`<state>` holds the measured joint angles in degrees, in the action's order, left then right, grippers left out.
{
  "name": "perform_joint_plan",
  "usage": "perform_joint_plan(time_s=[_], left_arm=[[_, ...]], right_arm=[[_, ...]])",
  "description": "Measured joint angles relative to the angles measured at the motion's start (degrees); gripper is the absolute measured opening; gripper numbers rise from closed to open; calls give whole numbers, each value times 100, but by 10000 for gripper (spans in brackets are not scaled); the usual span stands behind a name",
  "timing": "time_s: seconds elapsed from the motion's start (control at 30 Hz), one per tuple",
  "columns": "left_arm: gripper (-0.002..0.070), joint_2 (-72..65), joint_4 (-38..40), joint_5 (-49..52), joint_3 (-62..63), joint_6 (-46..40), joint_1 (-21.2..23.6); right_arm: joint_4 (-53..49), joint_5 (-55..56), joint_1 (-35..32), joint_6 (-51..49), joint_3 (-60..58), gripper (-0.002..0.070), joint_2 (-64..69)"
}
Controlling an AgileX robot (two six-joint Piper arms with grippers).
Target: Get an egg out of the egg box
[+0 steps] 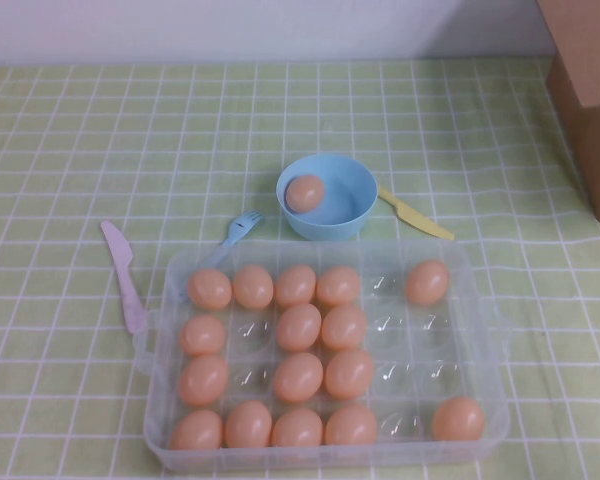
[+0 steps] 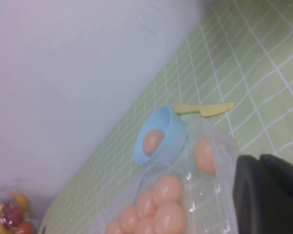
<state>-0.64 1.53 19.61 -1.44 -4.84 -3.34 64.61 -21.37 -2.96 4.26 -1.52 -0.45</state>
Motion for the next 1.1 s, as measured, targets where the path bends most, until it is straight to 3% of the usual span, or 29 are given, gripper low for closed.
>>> perform_joint_plan(time_s=[0.2, 0.33, 0.6, 0.8, 0.93, 1.1], left_arm=[[-3, 0, 0, 0, 0, 0, 0], [-3, 0, 0, 0, 0, 0, 0], [-4, 0, 0, 0, 0, 0, 0], [-4, 0, 0, 0, 0, 0, 0], [-4, 0, 0, 0, 0, 0, 0], [-3, 0, 0, 0, 0, 0, 0]], right_arm=[[-58, -411, 0, 741, 38, -18, 0], [-424, -958, 0, 1237, 690, -18, 167], [-2831, -2901, 0, 1721, 3006, -18, 2522], [-3336, -4087, 53, 2809, 4423, -18, 4459], [-3475, -4176, 528, 3096, 4956, -18, 5467], [-4292, -4155, 1578, 3112, 5541, -18, 6672]])
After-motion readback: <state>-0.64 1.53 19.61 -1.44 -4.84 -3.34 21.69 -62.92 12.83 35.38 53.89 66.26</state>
